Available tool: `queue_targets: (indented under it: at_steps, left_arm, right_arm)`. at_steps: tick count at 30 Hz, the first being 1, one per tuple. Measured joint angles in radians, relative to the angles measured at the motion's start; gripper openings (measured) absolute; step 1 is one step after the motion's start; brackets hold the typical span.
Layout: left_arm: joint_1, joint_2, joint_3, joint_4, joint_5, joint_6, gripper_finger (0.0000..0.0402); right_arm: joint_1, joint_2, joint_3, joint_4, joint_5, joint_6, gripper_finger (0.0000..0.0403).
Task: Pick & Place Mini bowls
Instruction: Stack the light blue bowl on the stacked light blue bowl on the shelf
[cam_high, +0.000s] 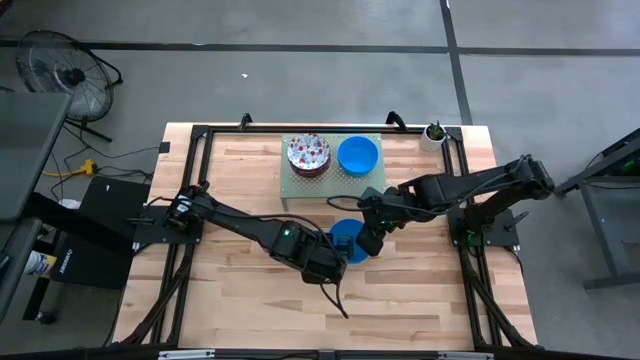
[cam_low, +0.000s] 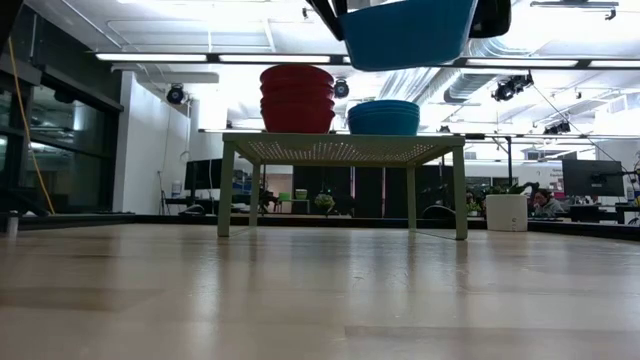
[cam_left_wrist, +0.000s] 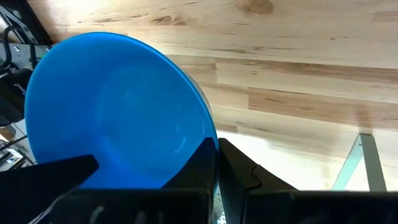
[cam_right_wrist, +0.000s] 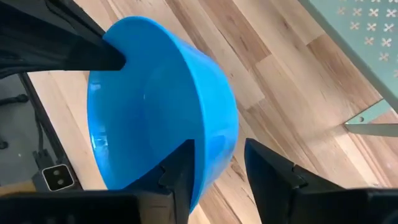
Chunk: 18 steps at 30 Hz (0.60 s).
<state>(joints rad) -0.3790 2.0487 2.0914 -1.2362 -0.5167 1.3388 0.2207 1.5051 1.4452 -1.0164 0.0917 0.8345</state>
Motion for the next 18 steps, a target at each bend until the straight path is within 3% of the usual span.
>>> queue_targets:
  at_steps: [3,8,13,18]
  left_arm:
    - [0.000,0.000,0.000,0.001,0.001,-0.004,0.0000]
    - [-0.001,0.000,0.002,0.010,0.010,-0.012,0.0000]
    - [0.000,0.000,0.003,0.022,0.010,-0.015,0.0006]
    - [0.000,0.000,0.003,0.048,0.009,-0.014,0.0040]
  right_arm:
    - [0.000,0.000,0.000,-0.001,0.003,0.013,0.0102]
    - [-0.001,0.000,-0.001,-0.012,0.015,0.025,0.0017]
    - [-0.010,0.001,-0.002,-0.027,0.013,0.052,0.0007]
    - [-0.012,0.001,-0.002,-0.031,0.001,0.037,0.0002]
